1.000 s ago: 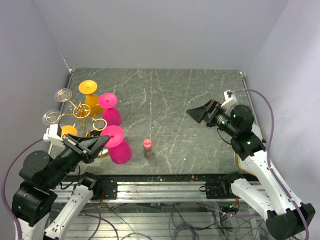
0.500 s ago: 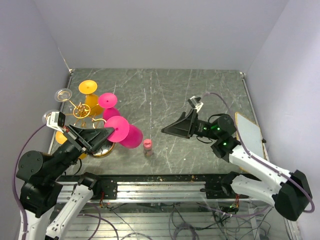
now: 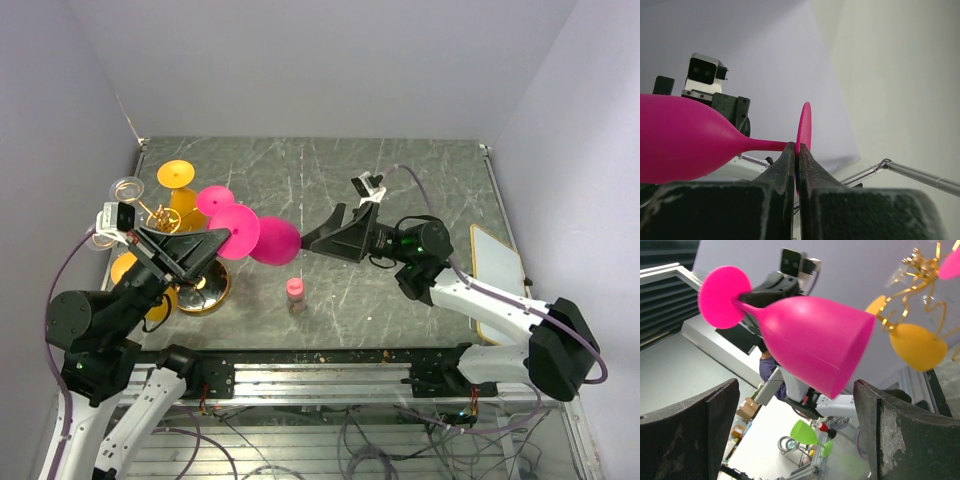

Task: Take the wine glass off the wine glass rack

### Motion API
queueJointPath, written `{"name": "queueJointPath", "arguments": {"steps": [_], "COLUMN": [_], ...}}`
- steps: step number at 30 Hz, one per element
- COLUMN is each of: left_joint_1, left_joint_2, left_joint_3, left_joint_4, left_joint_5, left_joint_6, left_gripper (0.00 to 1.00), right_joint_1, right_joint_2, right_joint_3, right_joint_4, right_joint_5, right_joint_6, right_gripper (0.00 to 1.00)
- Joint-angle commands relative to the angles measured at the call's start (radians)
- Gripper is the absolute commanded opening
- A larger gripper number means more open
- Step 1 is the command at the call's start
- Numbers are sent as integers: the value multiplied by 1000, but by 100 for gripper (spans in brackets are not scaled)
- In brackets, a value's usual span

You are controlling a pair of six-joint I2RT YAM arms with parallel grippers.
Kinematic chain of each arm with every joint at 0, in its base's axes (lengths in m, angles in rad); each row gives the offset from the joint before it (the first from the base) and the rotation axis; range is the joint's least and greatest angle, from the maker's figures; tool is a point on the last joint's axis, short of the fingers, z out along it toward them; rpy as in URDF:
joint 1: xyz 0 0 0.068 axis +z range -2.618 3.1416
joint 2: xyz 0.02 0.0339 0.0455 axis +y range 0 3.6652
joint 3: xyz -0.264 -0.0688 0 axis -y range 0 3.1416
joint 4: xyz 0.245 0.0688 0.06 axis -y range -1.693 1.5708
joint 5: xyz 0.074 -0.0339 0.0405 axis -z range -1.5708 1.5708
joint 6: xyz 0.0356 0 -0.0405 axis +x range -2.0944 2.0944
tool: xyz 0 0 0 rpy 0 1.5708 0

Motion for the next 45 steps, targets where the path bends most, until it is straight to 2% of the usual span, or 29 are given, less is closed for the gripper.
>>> {"name": "queueJointPath", "arguments": {"steps": [1, 4, 6, 9, 11, 14, 16, 20, 23, 25, 27, 30, 32, 36, 38, 45], "left_joint_1": [11, 11, 11, 11, 11, 11, 11, 11, 11, 12, 11, 11, 11, 11, 11, 11], "left_joint_2": [-4, -12, -17, -9, -1, -3, -6, 16, 47, 56, 56, 34, 21, 23, 29, 31], "left_joint_3": [-43, -50, -67, -100, -118, -131, -127, -88, -43, -35, -34, -46, -62, -78, -65, -23], "left_joint_4": [155, 126, 131, 141, 160, 168, 157, 102, 24, 0, -22, -63, -55, -39, -72, -174], "left_joint_5": [-4, -15, -25, -25, -17, -26, -46, -57, -57, -62, -70, -93, -102, -85, -81, -129], "left_joint_6": [-51, -44, -39, -40, -40, -19, 2, 70, 125, 148, 171, 196, 208, 244, 279, 391], "left_gripper": [7, 7, 7, 7, 7, 7, 8, 20, 25, 34, 51, 85, 100, 99, 99, 99], "right_joint_1": [11, 17, 34, 57, 75, 92, 94, 91, 89, 80, 56, 23, 12, 2, 2, -1], "right_joint_2": [48, 96, 134, 186, 210, 241, 260, 264, 235, 204, 160, 66, -29, -162, -207, -280], "right_joint_3": [75, 113, 129, 155, 167, 179, 174, 173, 167, 156, 131, 75, 61, 152, 196, 218], "right_joint_4": [170, 287, 384, 523, 563, 599, 619, 635, 535, 458, 387, 258, 79, -451, -645, -834], "right_joint_5": [11, -2, 11, 25, 50, 79, 100, 144, 169, 185, 209, 288, 355, 528, 639, 963], "right_joint_6": [37, 106, 164, 258, 302, 353, 375, 372, 310, 267, 226, 145, 88, -116, -155, -281], "right_gripper": [94, 90, 77, 50, 39, 11, 0, 0, 0, 0, 0, 0, 0, 0, 0, 0]}}
